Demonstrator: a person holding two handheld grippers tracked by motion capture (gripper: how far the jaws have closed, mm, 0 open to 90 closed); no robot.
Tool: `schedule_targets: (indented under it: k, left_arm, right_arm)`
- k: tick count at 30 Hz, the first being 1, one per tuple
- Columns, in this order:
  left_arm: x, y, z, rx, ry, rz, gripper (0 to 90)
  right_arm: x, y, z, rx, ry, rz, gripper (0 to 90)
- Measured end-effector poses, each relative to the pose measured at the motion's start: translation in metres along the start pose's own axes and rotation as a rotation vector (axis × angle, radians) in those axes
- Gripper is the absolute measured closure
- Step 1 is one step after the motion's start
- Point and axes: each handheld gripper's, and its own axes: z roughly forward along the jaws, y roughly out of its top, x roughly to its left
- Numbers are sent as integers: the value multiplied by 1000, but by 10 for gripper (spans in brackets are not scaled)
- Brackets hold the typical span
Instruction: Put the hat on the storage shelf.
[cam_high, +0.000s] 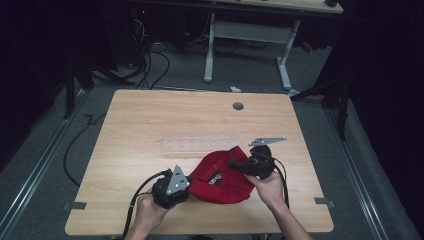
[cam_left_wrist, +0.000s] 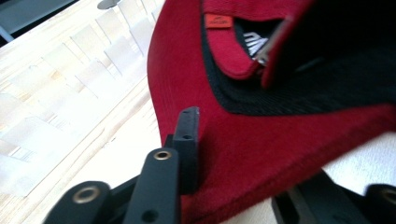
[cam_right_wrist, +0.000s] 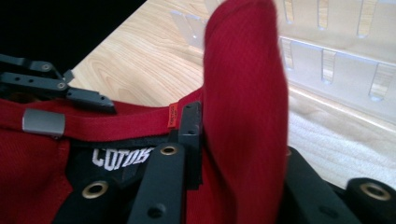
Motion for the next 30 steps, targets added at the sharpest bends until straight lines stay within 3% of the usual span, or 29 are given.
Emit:
schedule_targets:
  k: [5, 12, 15, 19, 23, 30]
  left_arm:
    - [-4, 2, -1, 27, -11, 54, 783]
    - [-9, -2, -1, 56, -44, 51, 836]
    - [-10, -4, -2, 69, -44, 61, 848]
    - [-1, 2, -6, 45, -33, 12, 854]
    - [5, 7, -12, 16, -21, -18, 854]
    - [16, 16, -18, -30, -17, -75, 852]
  right_arm:
    - [-5, 1, 2, -26, -15, 18, 685]
    - [-11, 4, -10, -104, -33, 42, 562]
    - [-14, 5, -21, -175, -48, 55, 521]
    - [-20, 6, -34, -244, -72, 57, 469]
    - [-25, 6, -45, -277, -100, 60, 442]
    - [-43, -17, -36, -225, -213, 53, 405]
